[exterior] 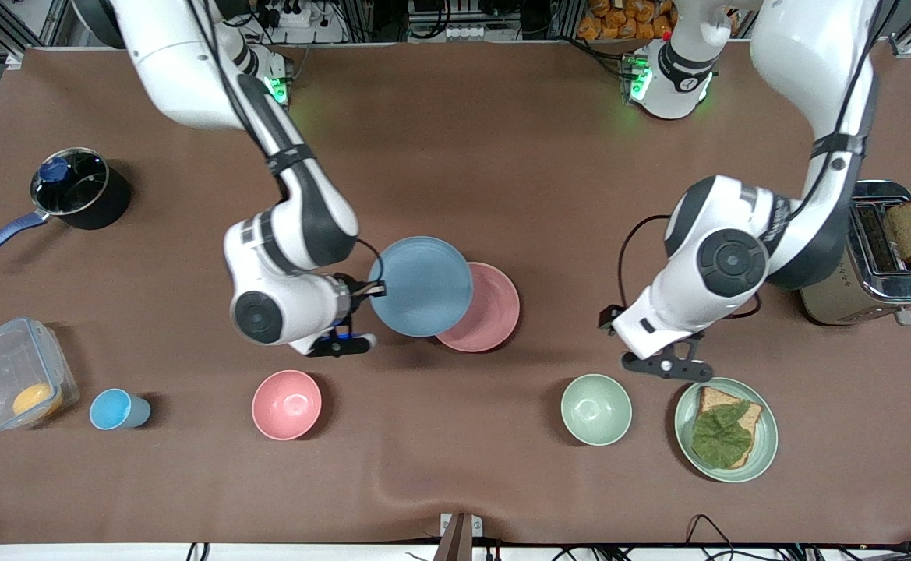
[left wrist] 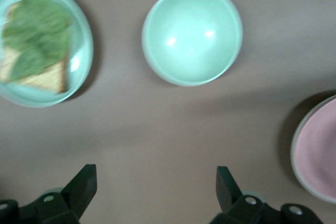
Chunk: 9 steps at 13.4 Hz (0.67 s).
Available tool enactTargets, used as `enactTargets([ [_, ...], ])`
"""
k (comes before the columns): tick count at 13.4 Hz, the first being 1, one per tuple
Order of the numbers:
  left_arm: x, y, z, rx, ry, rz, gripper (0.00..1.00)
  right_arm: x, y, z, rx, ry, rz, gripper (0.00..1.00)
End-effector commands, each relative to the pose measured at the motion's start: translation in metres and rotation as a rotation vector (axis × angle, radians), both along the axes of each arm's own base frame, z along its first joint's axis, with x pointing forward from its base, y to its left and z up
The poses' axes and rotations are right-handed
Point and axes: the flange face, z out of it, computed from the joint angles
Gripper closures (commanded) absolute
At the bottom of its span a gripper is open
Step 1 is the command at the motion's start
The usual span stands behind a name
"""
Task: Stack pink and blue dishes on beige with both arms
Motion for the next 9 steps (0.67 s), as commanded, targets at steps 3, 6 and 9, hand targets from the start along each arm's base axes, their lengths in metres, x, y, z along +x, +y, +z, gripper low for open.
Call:
enactTargets([
  [3, -0.040, 0.075, 0.112, 0.048, 0.040, 0.061, 0.00, -0.016, 0.056, -0.029, 0.007, -0.061, -0.053, 1.00],
  [6, -0.055, 0.123, 0.167, -0.026, -0.001, 0.144, 0.00, -0.021, 0.068, -0.040, 0.007, -0.072, -0.067, 1.00],
  [9, -0.059, 0.164, 0.193, -0.089, -0.030, 0.130, 0.00, -0.017, 0.068, -0.043, 0.021, -0.095, -0.084, 1.00],
])
